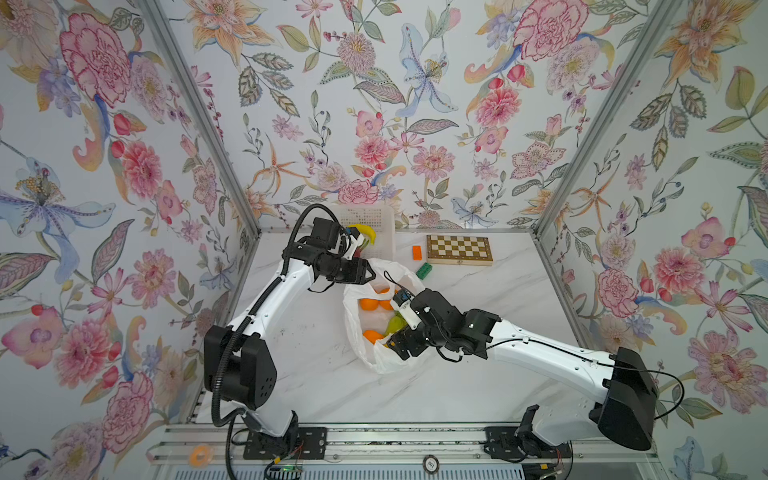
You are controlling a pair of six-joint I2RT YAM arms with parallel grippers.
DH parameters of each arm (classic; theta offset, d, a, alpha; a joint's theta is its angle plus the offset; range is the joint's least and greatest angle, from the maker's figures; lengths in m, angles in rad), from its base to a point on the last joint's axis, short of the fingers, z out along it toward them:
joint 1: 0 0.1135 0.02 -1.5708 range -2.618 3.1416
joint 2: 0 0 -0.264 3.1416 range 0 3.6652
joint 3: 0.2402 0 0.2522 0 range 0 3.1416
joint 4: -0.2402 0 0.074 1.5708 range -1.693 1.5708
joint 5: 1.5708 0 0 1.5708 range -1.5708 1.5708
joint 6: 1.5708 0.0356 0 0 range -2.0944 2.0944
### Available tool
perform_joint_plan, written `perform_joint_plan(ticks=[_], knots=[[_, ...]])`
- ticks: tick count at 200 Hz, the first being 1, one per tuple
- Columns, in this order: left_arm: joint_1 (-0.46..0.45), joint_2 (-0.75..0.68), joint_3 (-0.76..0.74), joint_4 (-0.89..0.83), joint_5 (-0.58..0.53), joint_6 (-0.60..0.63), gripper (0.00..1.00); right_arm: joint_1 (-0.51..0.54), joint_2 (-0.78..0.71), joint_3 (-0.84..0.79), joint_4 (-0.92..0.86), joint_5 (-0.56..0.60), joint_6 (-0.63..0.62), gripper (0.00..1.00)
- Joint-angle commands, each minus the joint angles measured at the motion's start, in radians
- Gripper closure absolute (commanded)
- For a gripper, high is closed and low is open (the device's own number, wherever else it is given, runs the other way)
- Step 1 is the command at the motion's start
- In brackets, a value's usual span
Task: Untie the knot of the plastic bag and take out the fruit
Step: 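Lower the right gripper into the bag and grasp the light green pear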
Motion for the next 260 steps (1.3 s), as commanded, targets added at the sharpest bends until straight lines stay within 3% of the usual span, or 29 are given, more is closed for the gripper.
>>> perform_joint_plan(ticks=[1,51,94,128,216,246,260], knots=[[-0.004,-0.009,-0.016,0.008,-0.033,-0.015,0.4,-0.02,0.027,0.043,0.083,0.0,0.091,0.15],[-0.003,-0.037,-0.061,0.055,-0.052,-0.068,0.41,-0.039,0.174,0.137,0.059,0.168,0.196,0.33],[-0.004,-0.053,-0.133,0.153,-0.032,-0.119,0.42,-0.04,0.285,0.161,0.028,0.203,0.21,0.31],[-0.005,-0.046,-0.13,0.151,-0.046,-0.106,0.42,-0.062,0.331,0.154,0.024,0.194,0.25,0.24],[-0.005,-0.036,-0.144,0.141,-0.033,-0.075,0.42,-0.08,0.537,0.263,-0.067,0.163,0.332,0.2],[-0.004,-0.029,-0.143,0.138,-0.054,-0.073,0.42,-0.085,0.569,0.276,-0.065,0.136,0.331,0.34],[-0.004,-0.026,-0.14,0.134,-0.054,-0.073,0.42,-0.086,0.569,0.28,-0.065,0.132,0.33,0.45]])
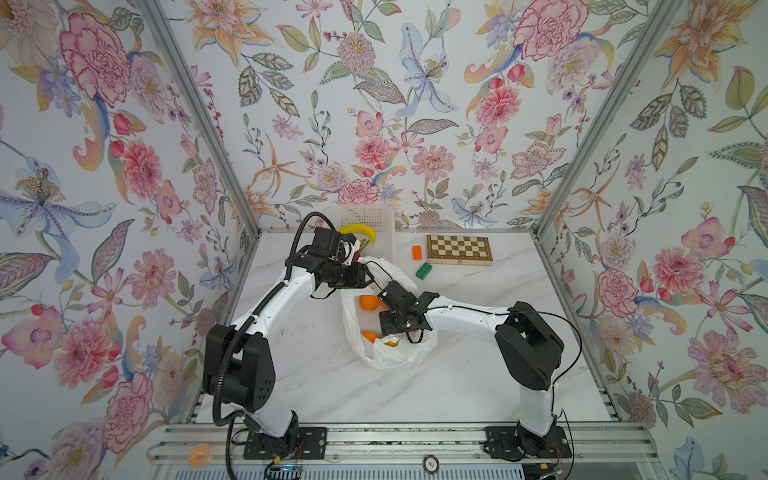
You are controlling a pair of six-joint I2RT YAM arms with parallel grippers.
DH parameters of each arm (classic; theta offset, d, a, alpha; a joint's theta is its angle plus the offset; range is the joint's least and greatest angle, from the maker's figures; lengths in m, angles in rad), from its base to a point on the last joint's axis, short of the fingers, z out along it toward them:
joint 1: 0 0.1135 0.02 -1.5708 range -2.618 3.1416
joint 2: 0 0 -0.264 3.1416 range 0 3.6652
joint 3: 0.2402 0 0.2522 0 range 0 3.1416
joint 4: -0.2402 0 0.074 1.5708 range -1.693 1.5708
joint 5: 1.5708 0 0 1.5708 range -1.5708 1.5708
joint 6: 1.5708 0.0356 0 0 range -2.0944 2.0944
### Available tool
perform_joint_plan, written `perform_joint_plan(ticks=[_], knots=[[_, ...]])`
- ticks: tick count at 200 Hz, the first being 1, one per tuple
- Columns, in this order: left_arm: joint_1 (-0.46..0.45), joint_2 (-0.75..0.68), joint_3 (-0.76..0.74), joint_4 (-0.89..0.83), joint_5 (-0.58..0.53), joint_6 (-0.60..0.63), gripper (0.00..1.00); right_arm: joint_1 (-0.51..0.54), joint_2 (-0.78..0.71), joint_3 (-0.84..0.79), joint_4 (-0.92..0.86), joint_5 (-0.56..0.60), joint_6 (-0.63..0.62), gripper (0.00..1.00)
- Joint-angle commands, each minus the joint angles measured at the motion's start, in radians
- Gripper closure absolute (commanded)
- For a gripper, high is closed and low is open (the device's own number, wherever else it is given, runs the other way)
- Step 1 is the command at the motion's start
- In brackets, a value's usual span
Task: Untie the knot of the plastic bag and take out the fruit
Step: 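Lower the right gripper into the bag and grasp the light green pear, then lift the green pear out with the right gripper toward the left gripper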
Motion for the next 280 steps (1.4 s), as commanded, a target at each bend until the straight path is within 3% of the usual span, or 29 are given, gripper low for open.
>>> perform_joint_plan(ticks=[1,62,141,190,227,280], knots=[[-0.004,-0.008,-0.009,-0.004,-0.01,0.023,0.42,-0.008,0.028,0.015,-0.052,-0.03,0.016,0.46],[-0.005,-0.014,-0.012,-0.011,-0.057,0.04,0.41,-0.01,-0.064,-0.009,-0.012,-0.016,-0.025,0.65],[-0.003,0.005,0.072,-0.049,-0.099,0.037,0.39,-0.014,-0.225,-0.118,0.131,-0.012,-0.044,0.65],[-0.003,-0.014,0.016,0.035,-0.125,-0.042,0.39,0.002,-0.309,-0.196,0.26,-0.047,-0.072,0.64],[-0.004,-0.005,0.027,0.001,-0.167,-0.055,0.39,0.009,-0.474,-0.316,0.36,-0.047,-0.12,0.64],[-0.005,-0.083,-0.047,0.024,-0.229,-0.098,0.38,-0.015,-0.69,-0.515,0.645,-0.126,-0.143,0.64]])
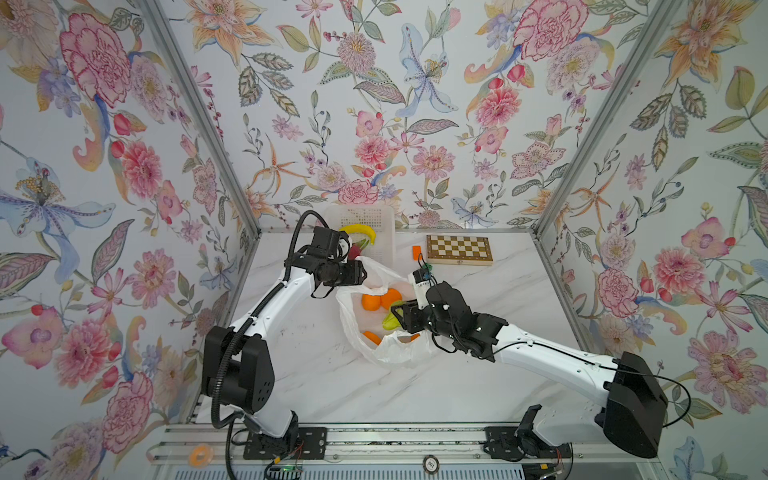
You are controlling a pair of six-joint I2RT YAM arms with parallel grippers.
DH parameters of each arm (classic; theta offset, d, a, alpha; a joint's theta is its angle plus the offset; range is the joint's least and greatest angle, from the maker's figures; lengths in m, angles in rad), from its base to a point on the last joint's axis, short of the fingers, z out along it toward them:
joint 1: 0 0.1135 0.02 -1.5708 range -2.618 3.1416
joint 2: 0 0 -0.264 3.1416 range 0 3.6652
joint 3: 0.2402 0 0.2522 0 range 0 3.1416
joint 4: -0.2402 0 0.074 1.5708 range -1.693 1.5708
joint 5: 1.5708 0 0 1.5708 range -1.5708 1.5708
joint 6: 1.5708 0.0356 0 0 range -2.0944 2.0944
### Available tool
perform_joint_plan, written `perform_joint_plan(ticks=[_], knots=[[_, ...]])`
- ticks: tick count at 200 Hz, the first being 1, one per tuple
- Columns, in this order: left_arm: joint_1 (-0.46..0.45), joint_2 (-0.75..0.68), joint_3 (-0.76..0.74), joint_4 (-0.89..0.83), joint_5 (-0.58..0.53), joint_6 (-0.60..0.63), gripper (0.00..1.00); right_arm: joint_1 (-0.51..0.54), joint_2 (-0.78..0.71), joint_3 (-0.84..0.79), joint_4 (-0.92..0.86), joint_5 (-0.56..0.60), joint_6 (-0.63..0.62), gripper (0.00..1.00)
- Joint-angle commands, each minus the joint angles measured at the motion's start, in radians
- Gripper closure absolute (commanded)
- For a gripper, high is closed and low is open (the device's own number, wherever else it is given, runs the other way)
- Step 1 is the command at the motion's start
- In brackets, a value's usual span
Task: Untie the knot of the plastic bag and take out the fruit
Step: 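Lift the green pear out with the right gripper toward the left gripper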
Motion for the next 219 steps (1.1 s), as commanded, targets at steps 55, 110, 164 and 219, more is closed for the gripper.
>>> perform_joint_plan(ticks=[55,110,164,219], knots=[[-0.03,-0.154,-0.108,0.024,-0.097,-0.088,0.28,-0.047,-0.148,-0.091,0.318,-0.147,0.052,0.64],[-0.103,-0.305,-0.133,0.046,-0.178,-0.135,0.01,-0.092,-0.229,-0.173,0.441,-0.181,0.204,0.66],[-0.134,-0.519,-0.153,0.096,-0.115,-0.039,0.01,-0.139,-0.267,-0.137,0.4,-0.225,0.34,0.66],[-0.189,-0.638,-0.198,0.218,0.082,0.189,0.01,-0.2,-0.222,0.047,0.145,-0.367,0.361,0.66]])
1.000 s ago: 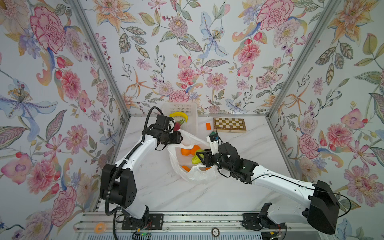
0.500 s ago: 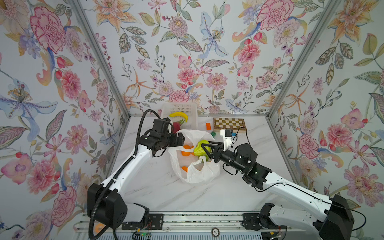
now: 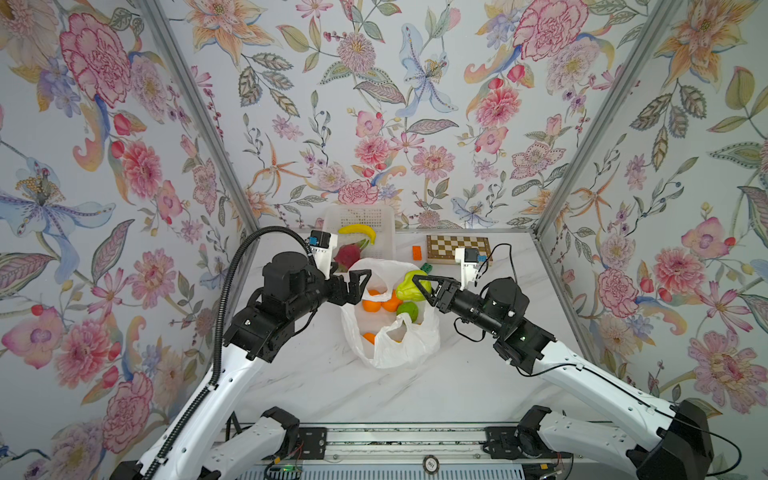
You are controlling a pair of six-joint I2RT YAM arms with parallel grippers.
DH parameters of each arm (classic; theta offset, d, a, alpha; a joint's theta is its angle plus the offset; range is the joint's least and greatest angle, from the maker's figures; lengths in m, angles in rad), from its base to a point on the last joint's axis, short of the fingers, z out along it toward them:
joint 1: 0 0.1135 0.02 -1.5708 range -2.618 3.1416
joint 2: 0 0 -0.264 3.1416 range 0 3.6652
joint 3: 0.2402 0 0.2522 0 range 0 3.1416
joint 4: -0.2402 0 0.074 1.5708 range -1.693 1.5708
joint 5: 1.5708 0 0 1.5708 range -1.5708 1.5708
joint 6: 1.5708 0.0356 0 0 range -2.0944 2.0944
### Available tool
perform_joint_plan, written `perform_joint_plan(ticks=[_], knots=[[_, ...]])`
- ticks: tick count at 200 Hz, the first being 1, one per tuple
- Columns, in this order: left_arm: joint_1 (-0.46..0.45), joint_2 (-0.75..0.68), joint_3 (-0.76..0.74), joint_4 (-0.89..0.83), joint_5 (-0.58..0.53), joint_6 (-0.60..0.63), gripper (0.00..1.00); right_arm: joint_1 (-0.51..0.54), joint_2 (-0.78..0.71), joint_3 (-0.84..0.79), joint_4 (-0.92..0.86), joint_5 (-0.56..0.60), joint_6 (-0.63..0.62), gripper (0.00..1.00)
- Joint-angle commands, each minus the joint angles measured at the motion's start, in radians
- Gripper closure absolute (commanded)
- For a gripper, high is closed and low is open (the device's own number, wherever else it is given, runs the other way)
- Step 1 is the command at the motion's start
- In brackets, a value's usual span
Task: Untie the knot of the plastic bag and take out the fruit
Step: 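Lift the green pear out with the right gripper toward the left gripper, then pass the green pear from the right gripper to the left gripper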
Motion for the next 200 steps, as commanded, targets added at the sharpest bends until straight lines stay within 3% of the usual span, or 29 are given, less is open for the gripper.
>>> perform_joint_plan(ticks=[1,24,48,144,200], knots=[[-0.02,-0.004,-0.014,0.064,0.139,0.125,0.01,-0.024,0.022,0.102,-0.123,-0.093,0.027,0.66],[-0.065,0.009,-0.004,0.071,0.221,0.224,0.01,-0.039,0.067,0.184,-0.229,-0.145,0.016,0.66],[-0.133,0.047,0.027,0.079,0.193,0.322,0.01,-0.042,0.111,0.246,-0.29,-0.191,0.011,0.66],[-0.236,0.209,0.072,0.191,0.095,0.455,0.01,-0.028,0.14,0.256,-0.252,-0.236,0.08,0.67],[-0.249,0.268,0.069,0.232,0.103,0.466,0.24,-0.03,0.144,0.243,-0.24,-0.237,0.094,0.67]])
